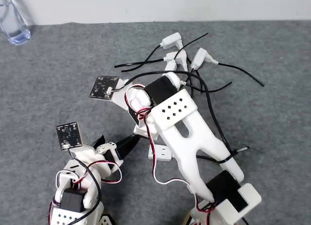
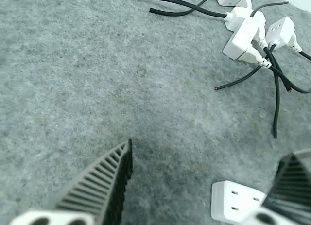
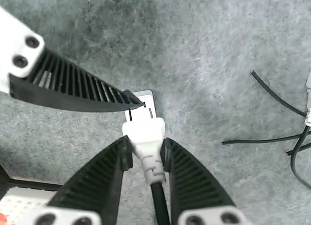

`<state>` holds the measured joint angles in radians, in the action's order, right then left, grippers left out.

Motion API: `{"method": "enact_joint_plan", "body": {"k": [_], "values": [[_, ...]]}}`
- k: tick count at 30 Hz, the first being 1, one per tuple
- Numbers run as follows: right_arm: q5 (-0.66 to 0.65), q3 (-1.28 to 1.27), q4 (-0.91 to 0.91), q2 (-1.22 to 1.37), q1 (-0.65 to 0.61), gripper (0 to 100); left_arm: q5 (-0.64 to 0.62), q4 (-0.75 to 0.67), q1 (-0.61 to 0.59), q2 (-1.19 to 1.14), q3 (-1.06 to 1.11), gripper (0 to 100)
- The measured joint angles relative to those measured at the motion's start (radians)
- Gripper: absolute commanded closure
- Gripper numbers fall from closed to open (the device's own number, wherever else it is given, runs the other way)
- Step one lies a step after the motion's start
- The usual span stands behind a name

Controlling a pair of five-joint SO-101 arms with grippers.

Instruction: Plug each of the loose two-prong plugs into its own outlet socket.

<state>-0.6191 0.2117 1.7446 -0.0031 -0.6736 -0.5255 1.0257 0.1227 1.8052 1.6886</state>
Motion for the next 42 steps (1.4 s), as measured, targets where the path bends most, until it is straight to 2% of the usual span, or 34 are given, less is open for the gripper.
{"method": "enact_joint_plan", "body": {"k": [12,20,28,35,42], "values": [[0.008,0.002,-0.011,-0.002,0.000,99.1,0.002,0.002,-0.002,-0.002,0.003,57],[-0.087,0.002,0.012,-0.002,0.037,99.1,0.008,0.003,-0.002,-0.002,0.003,57],[-0.161,-0.055,0.012,-0.002,0.049,99.1,0.005,-0.037,-0.213,-0.002,0.003,57],[-0.158,-0.055,0.009,-0.002,0.048,99.1,0.008,-0.043,-0.203,-0.002,0.003,57],[-0.137,-0.055,-0.040,-0.002,-0.029,99.1,0.008,-0.043,-0.196,-0.002,0.003,57]]}}
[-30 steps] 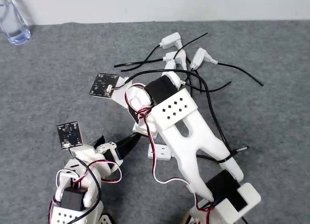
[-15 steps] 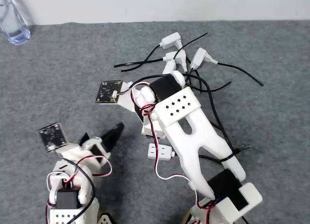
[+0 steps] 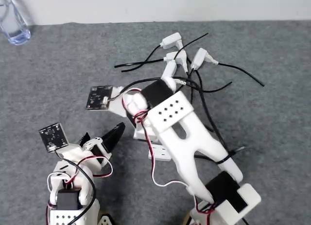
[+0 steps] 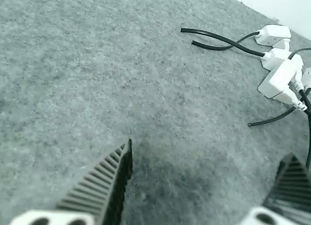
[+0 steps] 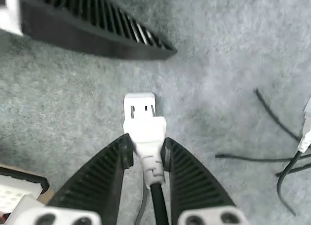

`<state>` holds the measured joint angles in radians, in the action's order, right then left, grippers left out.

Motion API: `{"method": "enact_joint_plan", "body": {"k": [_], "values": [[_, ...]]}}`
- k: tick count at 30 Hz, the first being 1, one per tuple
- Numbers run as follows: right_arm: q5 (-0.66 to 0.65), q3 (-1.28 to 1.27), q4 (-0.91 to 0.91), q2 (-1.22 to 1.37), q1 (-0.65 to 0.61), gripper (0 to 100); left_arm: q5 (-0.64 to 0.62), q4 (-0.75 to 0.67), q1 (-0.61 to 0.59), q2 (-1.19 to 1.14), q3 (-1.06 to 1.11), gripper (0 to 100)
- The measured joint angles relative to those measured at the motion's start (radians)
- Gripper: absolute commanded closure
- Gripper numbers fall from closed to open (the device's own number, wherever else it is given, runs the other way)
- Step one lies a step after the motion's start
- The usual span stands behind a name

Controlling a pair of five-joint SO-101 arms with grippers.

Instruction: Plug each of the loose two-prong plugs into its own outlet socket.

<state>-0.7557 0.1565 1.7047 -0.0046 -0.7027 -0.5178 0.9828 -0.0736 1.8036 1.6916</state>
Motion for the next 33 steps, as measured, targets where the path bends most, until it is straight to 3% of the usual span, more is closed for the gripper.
{"method": "enact_joint_plan", "body": {"k": [4,10,33], "values": [[0.002,0.000,-0.032,0.051,-0.003,99.1,0.000,0.000,0.029,0.000,0.000,57],[0.002,-0.002,-0.054,0.087,0.000,99.1,-0.025,-0.020,0.207,0.000,0.000,57],[-0.008,0.064,0.040,0.089,0.028,99.1,-0.029,-0.023,0.210,0.002,-0.003,57]]}}
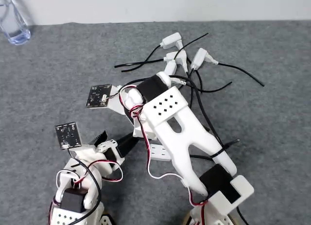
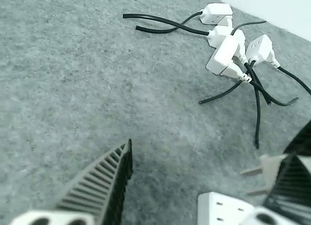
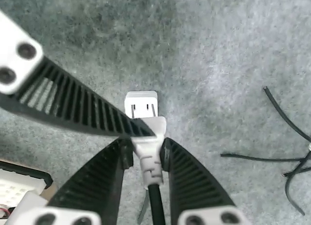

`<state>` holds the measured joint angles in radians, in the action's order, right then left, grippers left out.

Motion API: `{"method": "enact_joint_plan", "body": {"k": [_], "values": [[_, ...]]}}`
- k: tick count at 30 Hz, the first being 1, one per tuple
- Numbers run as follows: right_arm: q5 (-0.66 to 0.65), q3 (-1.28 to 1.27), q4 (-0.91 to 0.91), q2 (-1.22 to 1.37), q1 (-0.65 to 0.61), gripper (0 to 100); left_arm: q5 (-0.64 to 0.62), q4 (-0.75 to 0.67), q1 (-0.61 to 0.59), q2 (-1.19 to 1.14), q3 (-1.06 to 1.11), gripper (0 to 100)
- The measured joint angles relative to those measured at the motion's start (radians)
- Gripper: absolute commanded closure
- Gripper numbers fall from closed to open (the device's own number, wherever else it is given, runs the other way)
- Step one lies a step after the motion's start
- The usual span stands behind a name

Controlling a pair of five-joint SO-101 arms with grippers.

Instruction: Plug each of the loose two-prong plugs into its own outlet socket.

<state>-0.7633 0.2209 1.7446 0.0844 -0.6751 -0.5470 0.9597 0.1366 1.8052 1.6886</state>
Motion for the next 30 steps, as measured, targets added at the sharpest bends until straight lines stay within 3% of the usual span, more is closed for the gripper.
{"method": "enact_joint_plan", "body": {"k": [11,30], "values": [[-0.012,0.037,0.005,0.006,0.061,99.1,0.000,0.002,0.002,-0.002,0.002,57],[0.028,0.037,0.011,-0.114,-0.046,99.1,-0.003,0.003,-0.002,-0.002,0.003,57]]}}
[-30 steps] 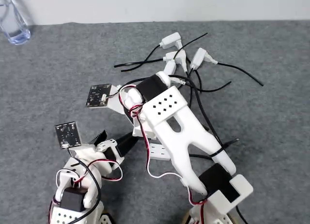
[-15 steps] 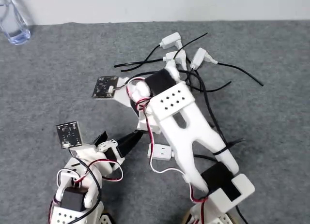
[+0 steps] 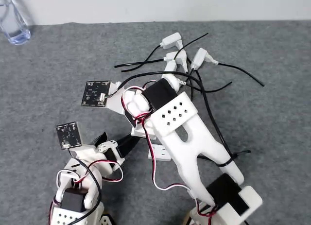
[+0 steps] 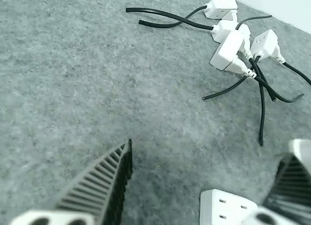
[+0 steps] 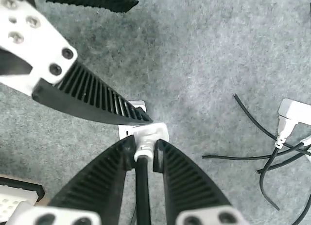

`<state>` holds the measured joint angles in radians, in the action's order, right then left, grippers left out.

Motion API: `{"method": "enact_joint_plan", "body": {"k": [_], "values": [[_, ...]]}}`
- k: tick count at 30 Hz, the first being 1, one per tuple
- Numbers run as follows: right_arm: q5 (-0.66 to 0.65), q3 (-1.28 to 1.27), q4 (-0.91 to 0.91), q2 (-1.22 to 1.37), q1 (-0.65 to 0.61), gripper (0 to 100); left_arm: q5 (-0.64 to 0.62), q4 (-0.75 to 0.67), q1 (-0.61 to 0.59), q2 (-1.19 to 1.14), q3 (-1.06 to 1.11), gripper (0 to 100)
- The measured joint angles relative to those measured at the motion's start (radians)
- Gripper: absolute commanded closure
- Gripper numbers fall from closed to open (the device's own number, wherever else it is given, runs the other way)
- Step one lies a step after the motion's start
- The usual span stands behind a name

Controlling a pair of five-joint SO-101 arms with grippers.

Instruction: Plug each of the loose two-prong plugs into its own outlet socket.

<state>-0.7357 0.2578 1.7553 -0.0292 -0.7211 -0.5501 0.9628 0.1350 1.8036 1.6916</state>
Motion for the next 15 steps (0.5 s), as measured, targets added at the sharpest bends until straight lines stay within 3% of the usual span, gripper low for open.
{"method": "enact_joint_plan", "body": {"k": [15], "values": [[-0.063,0.002,0.000,0.094,0.152,99.1,0.000,0.011,0.003,0.000,0.000,57]]}}
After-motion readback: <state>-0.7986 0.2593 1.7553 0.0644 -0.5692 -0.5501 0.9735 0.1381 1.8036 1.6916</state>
